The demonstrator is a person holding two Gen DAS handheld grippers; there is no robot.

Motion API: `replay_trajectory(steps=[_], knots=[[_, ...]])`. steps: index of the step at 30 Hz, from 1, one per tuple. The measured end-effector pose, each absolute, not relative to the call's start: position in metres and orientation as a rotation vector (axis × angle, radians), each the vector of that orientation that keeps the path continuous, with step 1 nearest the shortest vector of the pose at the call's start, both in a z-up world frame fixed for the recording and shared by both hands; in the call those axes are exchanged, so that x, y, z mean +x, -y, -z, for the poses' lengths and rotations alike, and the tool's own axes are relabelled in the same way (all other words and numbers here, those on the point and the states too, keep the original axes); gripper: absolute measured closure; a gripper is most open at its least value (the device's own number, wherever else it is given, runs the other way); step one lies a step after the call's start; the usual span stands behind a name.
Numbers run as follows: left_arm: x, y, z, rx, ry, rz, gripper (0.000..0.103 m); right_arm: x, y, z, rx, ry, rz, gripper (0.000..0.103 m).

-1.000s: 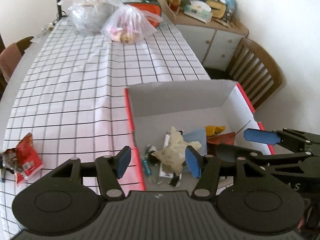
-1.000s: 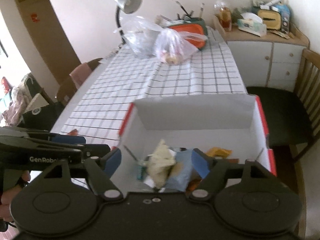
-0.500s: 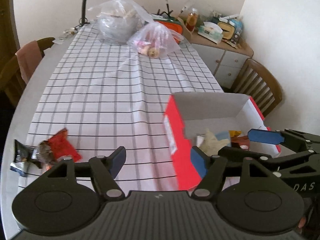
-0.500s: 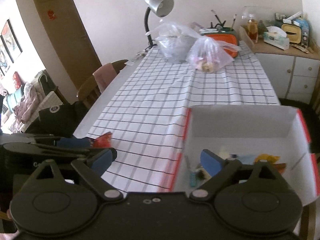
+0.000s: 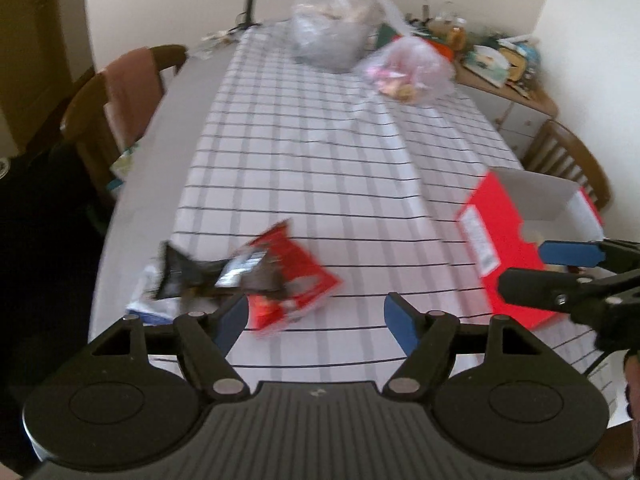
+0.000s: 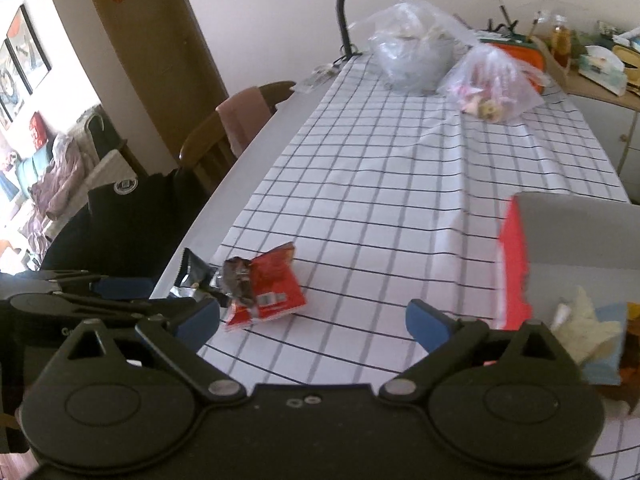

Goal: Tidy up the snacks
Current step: 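Move both open tools back to the remaining snack pile, then grasp the silver-labelled dark wrapper with the right tool while the left tool grasps the black wrapper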

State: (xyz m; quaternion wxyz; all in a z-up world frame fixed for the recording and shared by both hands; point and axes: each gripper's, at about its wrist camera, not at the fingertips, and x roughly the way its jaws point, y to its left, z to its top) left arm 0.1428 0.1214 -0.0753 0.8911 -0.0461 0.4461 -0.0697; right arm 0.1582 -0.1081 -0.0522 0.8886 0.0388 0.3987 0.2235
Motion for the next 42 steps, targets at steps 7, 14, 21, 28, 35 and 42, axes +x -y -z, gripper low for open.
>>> replay_trajectory(steps=[7, 14, 21, 28, 35, 42], knots=[[0.160, -0.181, 0.087, -0.135, -0.936, 0.112, 0.029, 0.173, 0.058, 0.060, 0.034, -0.857, -0.494, 0.004], [0.187, -0.218, 0.106, -0.187, -0.975, 0.099, 0.029, 0.187, 0.013, 0.078, -0.057, -0.898, -0.542, 0.005], [0.222, -0.240, 0.136, -0.291, -1.067, 0.091, 0.029, 0.207, -0.024, 0.107, -0.144, -0.948, -0.568, 0.009], [0.242, -0.241, 0.159, -0.327, -1.134, 0.127, 0.029, 0.226, -0.044, 0.134, -0.192, -0.970, -0.566, 0.017], [0.253, -0.238, 0.172, -0.357, -1.175, 0.158, 0.029, 0.236, -0.055, 0.148, -0.209, -0.983, -0.568, 0.027], [0.253, -0.239, 0.175, -0.360, -1.192, 0.147, 0.041, 0.238, -0.055, 0.153, -0.205, -0.976, -0.568, 0.045]])
